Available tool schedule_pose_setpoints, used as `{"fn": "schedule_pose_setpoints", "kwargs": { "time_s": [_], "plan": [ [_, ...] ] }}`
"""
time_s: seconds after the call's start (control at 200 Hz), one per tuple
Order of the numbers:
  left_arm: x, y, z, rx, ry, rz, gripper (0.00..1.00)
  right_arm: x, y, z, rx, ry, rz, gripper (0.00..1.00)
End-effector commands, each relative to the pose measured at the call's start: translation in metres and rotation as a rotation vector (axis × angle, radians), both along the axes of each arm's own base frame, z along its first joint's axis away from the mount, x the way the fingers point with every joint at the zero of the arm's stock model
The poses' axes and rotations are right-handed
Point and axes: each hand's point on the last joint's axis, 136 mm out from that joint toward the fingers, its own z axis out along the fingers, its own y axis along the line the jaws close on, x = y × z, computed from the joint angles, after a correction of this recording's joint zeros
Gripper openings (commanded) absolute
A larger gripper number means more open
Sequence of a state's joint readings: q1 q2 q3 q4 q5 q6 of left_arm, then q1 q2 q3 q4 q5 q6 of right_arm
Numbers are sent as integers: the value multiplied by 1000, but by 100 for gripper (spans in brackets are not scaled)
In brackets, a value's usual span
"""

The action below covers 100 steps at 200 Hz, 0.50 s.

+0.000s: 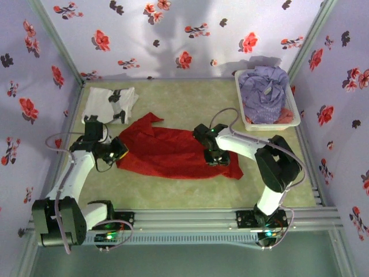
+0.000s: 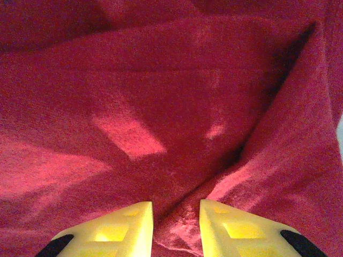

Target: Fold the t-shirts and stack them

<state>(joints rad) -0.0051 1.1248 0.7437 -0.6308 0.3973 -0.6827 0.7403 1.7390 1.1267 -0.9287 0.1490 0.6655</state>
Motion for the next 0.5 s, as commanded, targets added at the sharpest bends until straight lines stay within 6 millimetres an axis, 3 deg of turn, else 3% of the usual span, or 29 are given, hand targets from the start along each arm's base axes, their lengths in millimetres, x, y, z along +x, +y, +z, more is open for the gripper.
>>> {"fn": "schedule_pose_setpoints", "kwargs": {
  "time_s": [0.0,0.11,0.2,0.45,0.495],
  "plan": [
    [-4,-4,0,-15,-10,-3,0,-2,-14,5,-115,8,18,31],
    [-5,-5,-1,-15,-7,-5,0,1,-29,18,-250,-33,70,29],
    [-7,-5,-1,-12,-6,-8,0,-1,-33,19,-255,-38,78,27],
    [-11,-6,-2,-11,-2,-12,0,-1,-33,25,-218,-72,55,0],
    [-12,-5,-2,-10,-1,-12,0,1,-35,32,-224,-95,49,0]
  ]
}}
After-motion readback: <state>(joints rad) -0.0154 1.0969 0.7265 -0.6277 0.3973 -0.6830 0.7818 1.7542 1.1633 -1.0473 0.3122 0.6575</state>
